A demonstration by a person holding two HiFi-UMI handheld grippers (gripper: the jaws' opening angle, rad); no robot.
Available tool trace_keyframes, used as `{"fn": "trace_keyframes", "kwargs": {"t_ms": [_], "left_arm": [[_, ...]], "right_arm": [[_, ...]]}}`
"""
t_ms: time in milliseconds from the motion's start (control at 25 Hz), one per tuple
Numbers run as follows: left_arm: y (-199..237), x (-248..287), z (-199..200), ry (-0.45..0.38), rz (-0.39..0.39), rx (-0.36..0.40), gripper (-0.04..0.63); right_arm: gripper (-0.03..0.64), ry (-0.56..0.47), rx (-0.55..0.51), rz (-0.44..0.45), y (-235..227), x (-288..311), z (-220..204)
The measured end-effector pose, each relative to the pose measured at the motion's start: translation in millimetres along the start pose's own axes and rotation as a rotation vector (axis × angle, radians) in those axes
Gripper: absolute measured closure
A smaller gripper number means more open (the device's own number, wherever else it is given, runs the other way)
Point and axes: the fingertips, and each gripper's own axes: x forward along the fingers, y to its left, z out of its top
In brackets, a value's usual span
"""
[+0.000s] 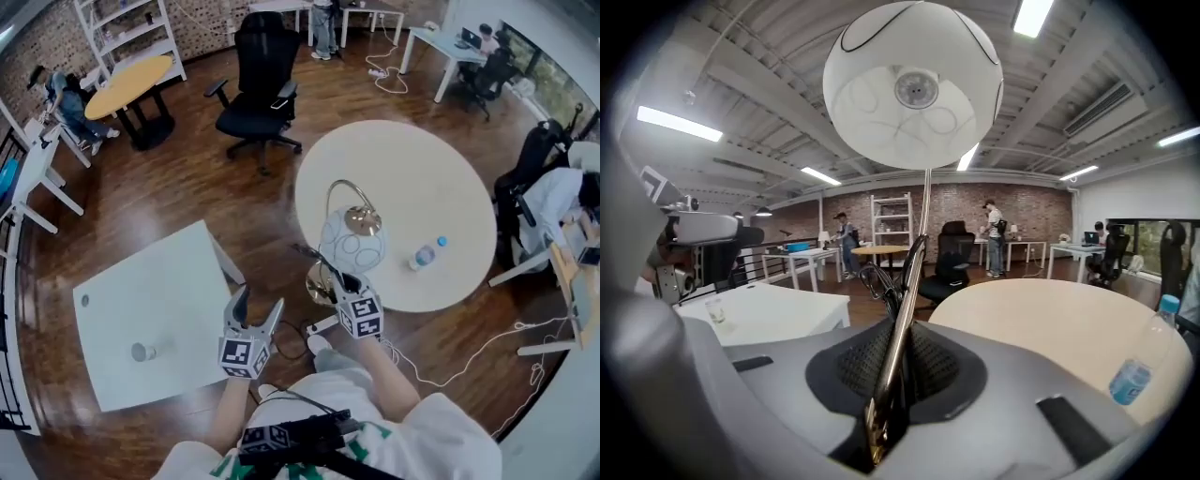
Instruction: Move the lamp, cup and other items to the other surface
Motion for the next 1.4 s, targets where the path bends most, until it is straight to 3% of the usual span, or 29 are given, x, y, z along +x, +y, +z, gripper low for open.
{"fn": "trace_keyframes", "kwargs": {"t_ms": [240, 480, 640, 800, 1120, 1400], "left_arm": [[-58.8, 81.6, 2.2, 0.036, -0.125, 0.016, 0.262], [-81.4, 125.5, -32.5, 0.072, -0.184, 0.018, 0.262], [-114.6, 183.0, -15.9, 0.097, -0.234, 0.052, 0.261], [-138.5, 218.4, -6.5, 0.123, -0.279, 0.03, 0.262], [-143.7, 244.3, -18.5, 0.149, -0.288, 0.001, 0.261], [-133.9, 235.9, -28.3, 0.127, -0.267, 0.003, 0.262]], "right_arm": [[0.555, -0.008, 0.057, -0.153, -127.3, 1.2, 2.4], [0.555, -0.011, 0.06, -0.248, -201.2, 32.4, -21.4], [0.555, -0.022, 0.082, -0.315, -273.9, 47.0, -13.3], [0.555, -0.014, 0.077, -0.385, -324.7, 69.1, -30.6], [0.552, 0.004, 0.095, -0.455, -346.1, 81.9, -73.3], [0.478, 0.057, 0.242, -0.348, -327.2, 71.9, -128.4]]}}
